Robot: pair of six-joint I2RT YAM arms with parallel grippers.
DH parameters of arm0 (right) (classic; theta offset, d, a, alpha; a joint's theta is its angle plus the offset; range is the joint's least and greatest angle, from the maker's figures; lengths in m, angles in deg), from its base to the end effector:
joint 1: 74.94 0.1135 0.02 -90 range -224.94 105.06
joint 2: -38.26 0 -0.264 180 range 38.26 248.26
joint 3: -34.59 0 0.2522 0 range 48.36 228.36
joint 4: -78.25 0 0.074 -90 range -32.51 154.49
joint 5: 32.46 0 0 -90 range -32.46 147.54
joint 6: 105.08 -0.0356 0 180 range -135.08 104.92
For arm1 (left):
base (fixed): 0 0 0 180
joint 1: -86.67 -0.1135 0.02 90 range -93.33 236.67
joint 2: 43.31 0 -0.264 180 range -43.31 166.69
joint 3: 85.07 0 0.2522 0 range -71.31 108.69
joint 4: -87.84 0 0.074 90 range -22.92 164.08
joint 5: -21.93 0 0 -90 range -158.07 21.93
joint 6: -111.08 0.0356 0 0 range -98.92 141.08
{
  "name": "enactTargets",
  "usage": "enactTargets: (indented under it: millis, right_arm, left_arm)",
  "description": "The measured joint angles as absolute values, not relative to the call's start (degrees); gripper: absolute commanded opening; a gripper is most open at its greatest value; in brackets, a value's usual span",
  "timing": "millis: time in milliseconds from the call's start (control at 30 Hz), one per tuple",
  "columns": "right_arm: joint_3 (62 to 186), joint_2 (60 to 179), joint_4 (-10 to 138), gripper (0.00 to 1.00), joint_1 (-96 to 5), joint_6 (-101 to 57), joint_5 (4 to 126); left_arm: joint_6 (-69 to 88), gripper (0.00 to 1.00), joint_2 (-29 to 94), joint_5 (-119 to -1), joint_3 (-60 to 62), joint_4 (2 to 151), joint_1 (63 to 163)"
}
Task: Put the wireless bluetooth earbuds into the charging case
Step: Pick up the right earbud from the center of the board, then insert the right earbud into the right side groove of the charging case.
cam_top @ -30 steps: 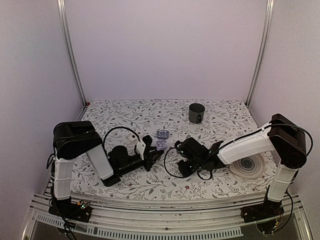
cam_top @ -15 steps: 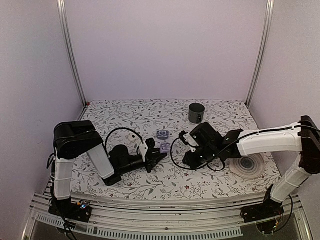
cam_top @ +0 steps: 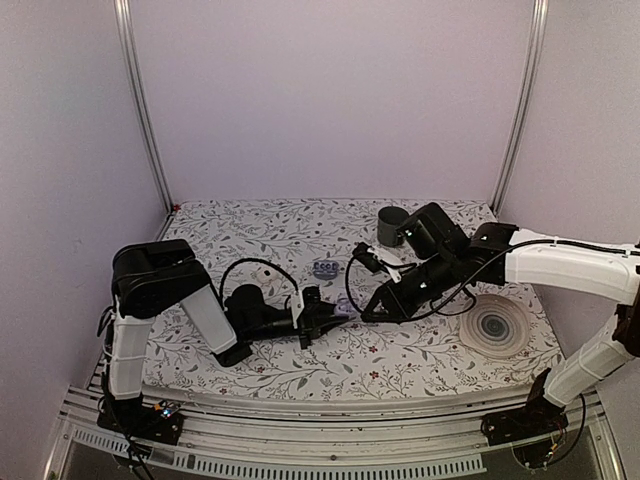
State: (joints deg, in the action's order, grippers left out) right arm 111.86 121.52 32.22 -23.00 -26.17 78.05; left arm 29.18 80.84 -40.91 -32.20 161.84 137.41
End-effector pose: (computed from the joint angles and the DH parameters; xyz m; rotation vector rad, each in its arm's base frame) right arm 0.1788 0.2485 0.2647 -1.0681 2.4003 0.8761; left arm 0.2119 -0.2849 0.0981 1.1087 1.1628 -0.9443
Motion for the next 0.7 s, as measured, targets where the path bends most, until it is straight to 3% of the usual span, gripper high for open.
enactTargets:
  millis: [700]
  right_arm:
    - [115.6, 125.7, 21.8, 0.06, -24.4, -23.6, 85.9]
  left_arm:
    - [35.0, 0.00, 80.8, -37.7, -32.9, 161.8, 139.8]
